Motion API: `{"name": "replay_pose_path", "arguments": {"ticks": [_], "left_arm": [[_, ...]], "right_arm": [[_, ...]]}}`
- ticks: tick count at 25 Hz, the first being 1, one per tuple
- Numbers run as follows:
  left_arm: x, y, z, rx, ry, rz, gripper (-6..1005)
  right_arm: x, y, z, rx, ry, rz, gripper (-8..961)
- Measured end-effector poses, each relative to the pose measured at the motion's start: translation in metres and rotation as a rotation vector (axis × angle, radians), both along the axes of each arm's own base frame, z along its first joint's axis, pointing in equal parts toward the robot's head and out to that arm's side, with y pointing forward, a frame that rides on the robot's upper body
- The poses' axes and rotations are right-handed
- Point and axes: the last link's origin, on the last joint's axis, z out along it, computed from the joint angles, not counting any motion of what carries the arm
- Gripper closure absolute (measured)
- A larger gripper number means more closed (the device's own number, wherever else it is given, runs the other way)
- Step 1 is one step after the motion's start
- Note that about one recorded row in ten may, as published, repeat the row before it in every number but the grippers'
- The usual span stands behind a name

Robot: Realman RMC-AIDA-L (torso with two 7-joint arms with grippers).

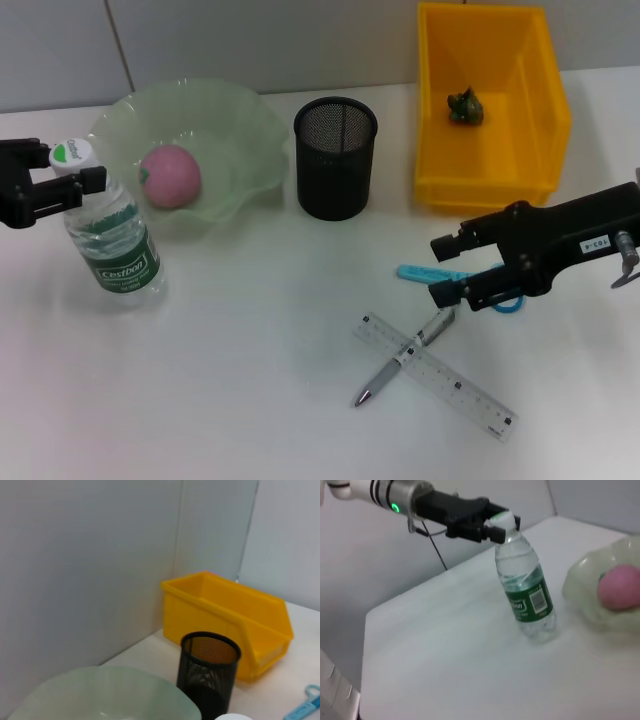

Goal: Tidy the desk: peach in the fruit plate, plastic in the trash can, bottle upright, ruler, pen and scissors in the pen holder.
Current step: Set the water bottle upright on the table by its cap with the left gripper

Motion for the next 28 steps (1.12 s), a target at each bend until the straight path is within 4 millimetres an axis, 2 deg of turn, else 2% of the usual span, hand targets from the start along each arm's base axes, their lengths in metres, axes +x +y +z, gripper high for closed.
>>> {"name": "replay_pose_path", "arguments": {"ticks": [28], "left_arm": [[-0.011, 0.007, -0.009, 0.048, -0.014, 0.059, 554]], "right_arm": [[0.005, -0.003, 0.0, 0.019, 0.006, 0.009, 214]]}}
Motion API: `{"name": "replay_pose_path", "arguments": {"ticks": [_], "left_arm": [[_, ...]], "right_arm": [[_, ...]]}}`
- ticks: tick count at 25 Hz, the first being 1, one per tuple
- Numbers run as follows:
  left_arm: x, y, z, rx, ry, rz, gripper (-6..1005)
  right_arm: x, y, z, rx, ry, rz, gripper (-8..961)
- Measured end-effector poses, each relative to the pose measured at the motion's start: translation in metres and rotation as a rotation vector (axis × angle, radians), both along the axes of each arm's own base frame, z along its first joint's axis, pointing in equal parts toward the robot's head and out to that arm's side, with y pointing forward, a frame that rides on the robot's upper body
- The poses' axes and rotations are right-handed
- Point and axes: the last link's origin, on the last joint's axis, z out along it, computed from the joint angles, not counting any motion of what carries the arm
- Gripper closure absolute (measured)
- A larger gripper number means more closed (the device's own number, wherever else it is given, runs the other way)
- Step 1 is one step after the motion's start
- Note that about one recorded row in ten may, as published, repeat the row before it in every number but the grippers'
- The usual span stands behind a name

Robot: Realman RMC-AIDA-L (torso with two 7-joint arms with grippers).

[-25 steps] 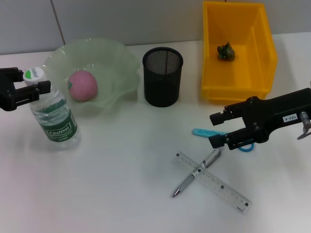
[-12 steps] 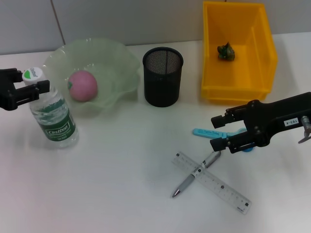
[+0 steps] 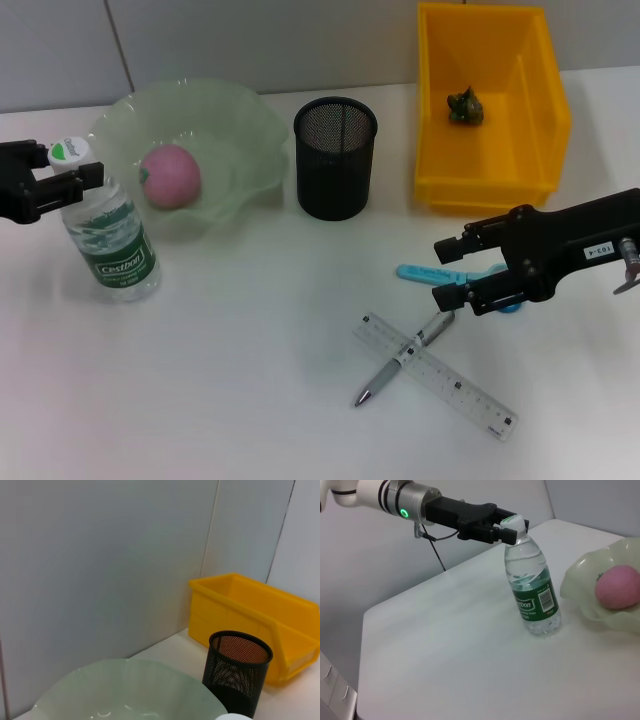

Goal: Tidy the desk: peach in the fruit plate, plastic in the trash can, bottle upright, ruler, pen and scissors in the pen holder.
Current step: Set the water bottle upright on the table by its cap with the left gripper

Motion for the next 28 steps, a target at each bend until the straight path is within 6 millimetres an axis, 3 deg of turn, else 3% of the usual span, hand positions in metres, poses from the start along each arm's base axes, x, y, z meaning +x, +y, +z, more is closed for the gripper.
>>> {"name": "replay_pose_path", "arguments": {"ticks": [28], "left_arm": [[-0.0029, 0.0027, -0.0023, 0.004, -0.004, 0.016, 524]], "right_arm": [[0.001, 0.0025, -0.0007, 0.03, -0.004, 0.014, 215]]}}
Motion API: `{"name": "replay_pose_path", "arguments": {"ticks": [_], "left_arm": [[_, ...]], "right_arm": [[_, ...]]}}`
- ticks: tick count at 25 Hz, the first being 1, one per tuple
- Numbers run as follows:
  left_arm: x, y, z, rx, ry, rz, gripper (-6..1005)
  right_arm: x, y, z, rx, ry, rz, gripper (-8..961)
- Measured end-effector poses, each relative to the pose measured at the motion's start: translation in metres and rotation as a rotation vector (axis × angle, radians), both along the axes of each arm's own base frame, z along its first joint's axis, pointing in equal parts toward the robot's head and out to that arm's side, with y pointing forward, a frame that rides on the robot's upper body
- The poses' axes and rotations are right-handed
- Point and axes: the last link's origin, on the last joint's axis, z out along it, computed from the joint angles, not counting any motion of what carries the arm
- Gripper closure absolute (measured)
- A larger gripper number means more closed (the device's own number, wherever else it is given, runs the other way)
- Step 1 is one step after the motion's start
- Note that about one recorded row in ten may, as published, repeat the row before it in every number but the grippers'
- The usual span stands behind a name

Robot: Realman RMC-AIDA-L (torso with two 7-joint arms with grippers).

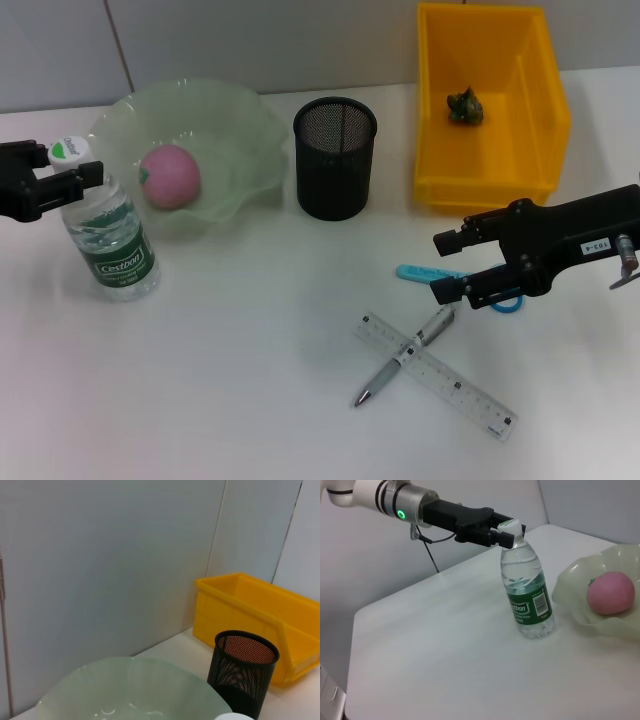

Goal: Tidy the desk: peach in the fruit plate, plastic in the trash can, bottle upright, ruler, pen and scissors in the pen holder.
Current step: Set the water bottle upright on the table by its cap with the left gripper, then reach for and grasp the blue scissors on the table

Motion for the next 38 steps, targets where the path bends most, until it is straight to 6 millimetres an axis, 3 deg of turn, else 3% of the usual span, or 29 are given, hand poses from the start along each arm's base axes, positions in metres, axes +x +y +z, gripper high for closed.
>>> {"name": "replay_pose_path", "arguments": {"ticks": [13, 19, 25, 31, 38], "left_arm": [[-0.003, -0.003, -0.002, -0.008, 0.0, 0.009, 473], [-0.003, -0.004, -0.001, -0.012, -0.001, 0.006, 282], [0.0, -0.007, 0.0, -0.031, -0.006, -0.017, 191], [0.005, -0.011, 0.003, -0.043, -0.028, -0.046, 160], [0.009, -0.017, 0.021, 0.021, -0.055, -0.086, 155]], "right_arm": [[-0.002, 0.001, 0.0, -0.003, -0.003, 0.004, 215], [-0.002, 0.002, -0.001, -0.004, -0.005, 0.003, 215], [-0.002, 0.002, 0.0, -0.003, -0.004, 0.0, 215], [-0.001, 0.001, -0.001, -0.002, -0.001, -0.005, 215], [0.0, 0.0, -0.001, -0.002, 0.003, -0.012, 214]]}}
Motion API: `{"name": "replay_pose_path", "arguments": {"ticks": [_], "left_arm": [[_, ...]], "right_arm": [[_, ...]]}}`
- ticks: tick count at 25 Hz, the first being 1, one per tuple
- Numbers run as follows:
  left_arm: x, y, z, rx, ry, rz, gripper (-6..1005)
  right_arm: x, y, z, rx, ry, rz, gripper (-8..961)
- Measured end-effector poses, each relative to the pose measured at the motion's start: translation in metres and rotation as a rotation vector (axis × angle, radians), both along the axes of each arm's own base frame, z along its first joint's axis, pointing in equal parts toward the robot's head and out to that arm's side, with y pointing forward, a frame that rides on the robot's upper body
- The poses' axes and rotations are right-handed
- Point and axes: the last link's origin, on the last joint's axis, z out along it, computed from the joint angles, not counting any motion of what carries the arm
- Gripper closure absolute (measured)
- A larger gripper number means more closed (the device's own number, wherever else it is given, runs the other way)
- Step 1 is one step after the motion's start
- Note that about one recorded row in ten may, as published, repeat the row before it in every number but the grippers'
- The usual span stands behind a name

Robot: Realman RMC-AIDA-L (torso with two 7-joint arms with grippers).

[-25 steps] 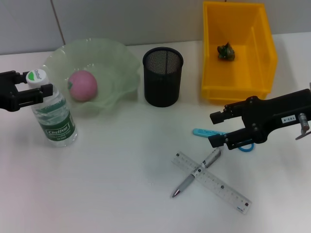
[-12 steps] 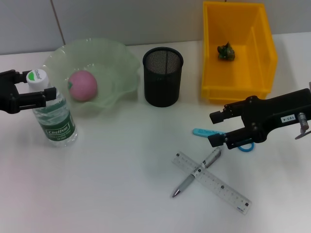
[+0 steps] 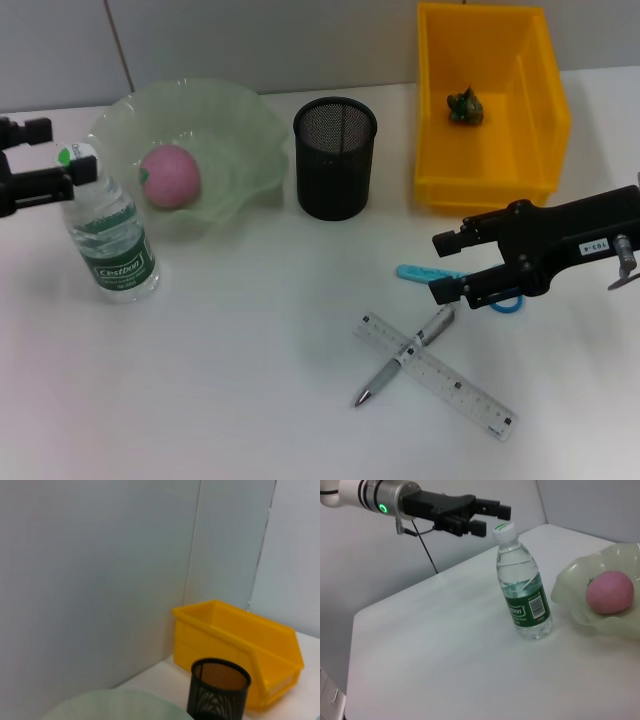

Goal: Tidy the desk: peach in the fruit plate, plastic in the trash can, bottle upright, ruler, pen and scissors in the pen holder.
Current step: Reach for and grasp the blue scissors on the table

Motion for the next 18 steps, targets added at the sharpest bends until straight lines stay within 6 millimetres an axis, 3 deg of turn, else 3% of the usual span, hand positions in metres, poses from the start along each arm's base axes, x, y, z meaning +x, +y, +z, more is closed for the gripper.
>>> {"name": "replay_pose_path", "arguments": {"ticks": [8, 13, 18], "left_arm": [[0.016, -0.022, 0.011, -0.041, -0.122, -0.136, 155], [0.023, -0.032, -0.004, -0.114, -0.142, -0.184, 155], [0.023, -0.04, -0.036, -0.218, -0.14, -0.207, 155]], "right_arm": [[0.002, 0.001, -0.001, 0.007, -0.006, -0.009, 215], [0.0, 0.002, -0.003, 0.004, -0.008, -0.009, 215], [-0.003, 0.005, -0.006, 0.009, -0.022, -0.01, 214]]}}
